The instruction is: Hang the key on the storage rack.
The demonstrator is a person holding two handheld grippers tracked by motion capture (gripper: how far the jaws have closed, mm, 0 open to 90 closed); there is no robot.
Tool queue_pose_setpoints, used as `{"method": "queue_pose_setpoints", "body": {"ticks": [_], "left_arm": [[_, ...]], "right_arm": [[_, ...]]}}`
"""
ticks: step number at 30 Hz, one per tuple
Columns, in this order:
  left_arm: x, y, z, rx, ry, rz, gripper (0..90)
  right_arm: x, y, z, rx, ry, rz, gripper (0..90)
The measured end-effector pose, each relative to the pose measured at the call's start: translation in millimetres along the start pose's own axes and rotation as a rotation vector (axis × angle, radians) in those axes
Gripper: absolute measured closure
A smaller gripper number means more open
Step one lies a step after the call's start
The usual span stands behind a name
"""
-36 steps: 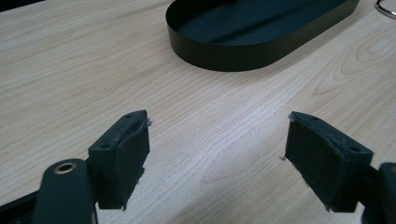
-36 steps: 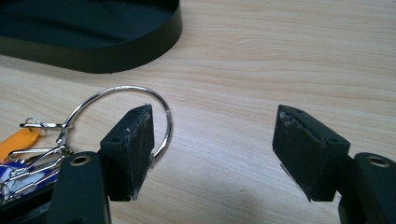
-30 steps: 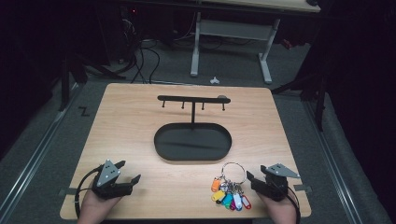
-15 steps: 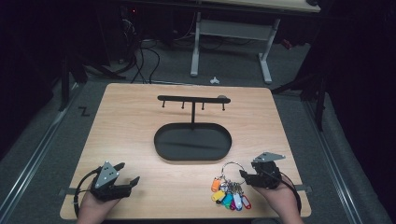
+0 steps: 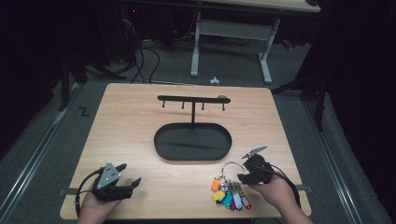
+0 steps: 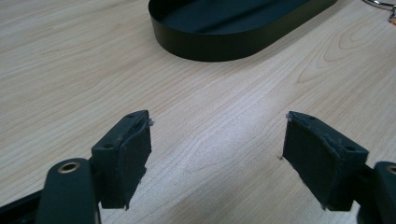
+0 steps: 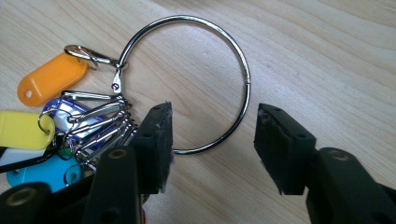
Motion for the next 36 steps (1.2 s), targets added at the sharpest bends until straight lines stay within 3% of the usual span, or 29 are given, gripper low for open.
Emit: {"method": "queue_pose_setpoints", "body": {"ticks": [6, 7, 18, 22, 23, 27, 36], "left_arm": [[2.1, 0.3, 1.3, -0.006, -0.004, 0.005, 24.2], [2.4, 0.6, 1.1, -0.004, -0.005, 0.004, 24.2], [3.4, 0.2, 3.1, -0.008, -0.008, 0.005, 24.3], [3.7, 0.6, 2.2, -0.005, -0.007, 0.005, 24.2], [3.9, 0.7, 2.0, -0.004, -0.007, 0.004, 24.3], [3.3, 0.6, 2.3, -0.005, -0.005, 0.003, 24.3], [2.1, 0.4, 1.6, -0.003, 0.0, -0.001, 24.4]], "right_arm": [[-3.1, -0.1, -7.1, 0.085, -0.014, -0.066, 53.9], [-5.5, -0.1, -8.4, 0.1, 0.003, -0.072, 55.5], [-9.2, 2.3, -12.2, 0.173, -0.034, -0.135, 64.9], [-10.2, 1.4, -13.6, 0.183, -0.016, -0.121, 71.5], [-12.5, 1.1, -13.5, 0.187, 0.009, -0.079, 77.6], [-15.4, -1.0, -14.6, 0.182, 0.022, -0.06, 85.1], [-20.6, -12.3, -19.0, 0.158, 0.056, -0.022, 86.7]]}}
Point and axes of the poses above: each handheld gripper's, and its own axes: z roughly backward along the jaws, y roughly out of its underside, x roughly to its left, the point moved 7 cm from there along -z, roughly forward along the jaws, and after that the axes turned 9 degrees about -z, right-handed, at the moved point
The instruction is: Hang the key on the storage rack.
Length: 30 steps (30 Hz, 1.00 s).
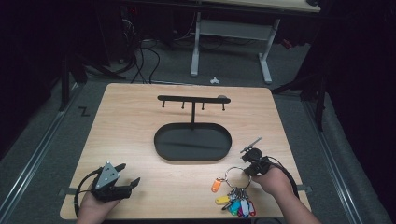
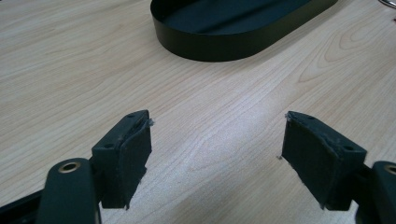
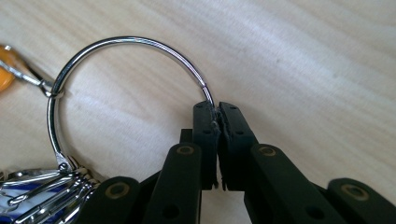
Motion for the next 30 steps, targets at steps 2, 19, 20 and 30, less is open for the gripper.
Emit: {"method": "queue_pose_setpoints", "body": {"ticks": [2, 19, 20, 30], "left_arm": [[-0.1, 0.2, -0.5, 0.001, 0.0, 0.0, 24.4], [-1.7, -1.0, 0.0, -0.001, 0.007, -0.004, 24.5], [-1.6, -0.9, 0.2, -0.001, 0.006, -0.004, 24.5], [0.2, -0.3, -0.5, -0.002, 0.005, -0.001, 24.5]], "right_arm": [[-0.4, -4.0, -0.9, -0.003, 0.009, 0.003, 86.7], [62.0, 0.0, 21.5, 0.026, -0.074, 0.198, 77.0], [65.5, 1.2, 20.9, 0.038, -0.082, 0.217, 76.9], [77.9, 3.2, 2.2, 0.155, -0.066, 0.34, 79.4]]}}
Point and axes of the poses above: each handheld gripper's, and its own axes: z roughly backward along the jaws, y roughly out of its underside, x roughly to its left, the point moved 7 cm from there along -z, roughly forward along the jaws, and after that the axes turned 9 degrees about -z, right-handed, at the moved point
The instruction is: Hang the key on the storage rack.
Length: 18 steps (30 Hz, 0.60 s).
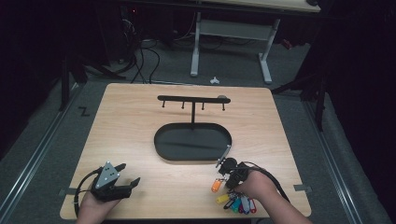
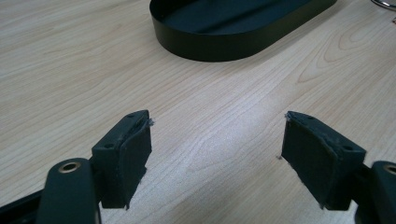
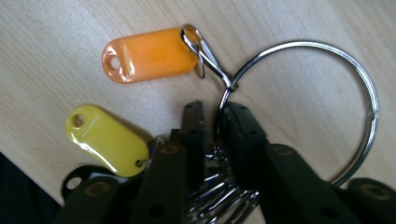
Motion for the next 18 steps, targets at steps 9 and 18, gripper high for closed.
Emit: {"method": "queue_pose_setpoints", "body": {"ticks": [9, 18], "left_arm": [[0.2, -1.4, 1.5, -0.005, -0.001, -0.004, 24.8], [-0.3, -0.7, 0.0, 0.001, 0.002, -0.004, 25.0]], "right_arm": [[2.0, -3.4, -0.5, 0.036, 0.005, 0.06, 86.5], [-0.5, -5.9, 27.3, -0.02, 0.013, 0.048, 86.8]]}}
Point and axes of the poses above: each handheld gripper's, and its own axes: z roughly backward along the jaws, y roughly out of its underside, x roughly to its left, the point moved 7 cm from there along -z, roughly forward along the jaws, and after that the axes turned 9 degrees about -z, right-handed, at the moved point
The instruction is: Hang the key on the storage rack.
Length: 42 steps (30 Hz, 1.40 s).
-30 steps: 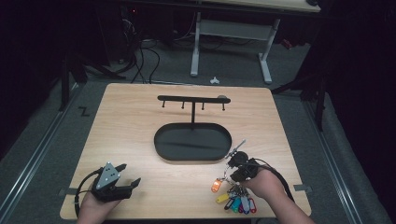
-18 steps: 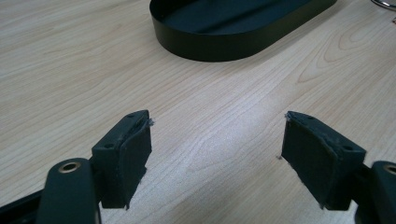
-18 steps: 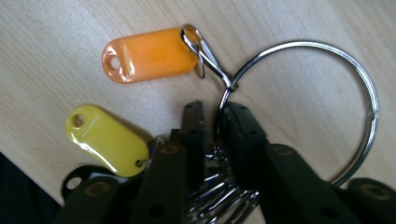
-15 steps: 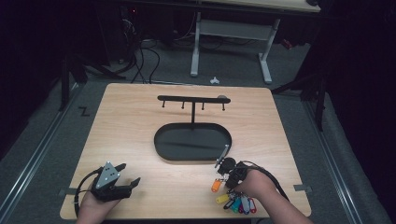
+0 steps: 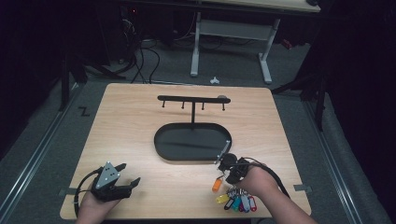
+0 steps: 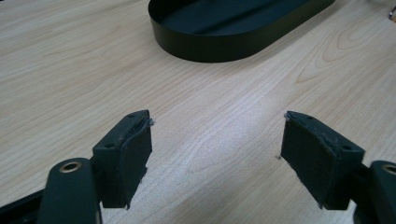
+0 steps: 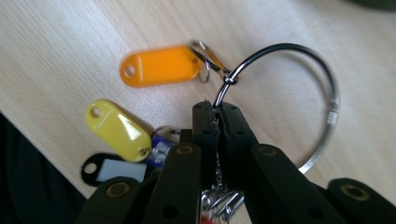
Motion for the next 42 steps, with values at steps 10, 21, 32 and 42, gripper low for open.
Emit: {"method": "queue_pose_setpoints", "body": {"ticks": [10, 21, 32, 42], "left_arm": [[-0.7, -0.3, 0.4, -0.001, -0.002, -0.001, 25.1], [0.1, -0.2, 0.8, 0.0, -0.004, -0.003, 25.1], [0.4, 0.3, 1.1, 0.0, -0.004, 0.002, 25.1], [0.2, 0.4, 1.1, -0.004, -0.001, 0.005, 25.1]], "right_arm": [[-8.6, 4.5, 42.0, -0.043, 0.049, 0.002, 87.6], [-20.8, 5.7, 83.8, -0.066, 0.108, -0.008, 87.9], [-26.1, 1.2, 124.0, -0.096, 0.111, -0.026, 87.9], [-29.7, -7.6, 161.4, -0.125, 0.13, -0.032, 87.9]]}}
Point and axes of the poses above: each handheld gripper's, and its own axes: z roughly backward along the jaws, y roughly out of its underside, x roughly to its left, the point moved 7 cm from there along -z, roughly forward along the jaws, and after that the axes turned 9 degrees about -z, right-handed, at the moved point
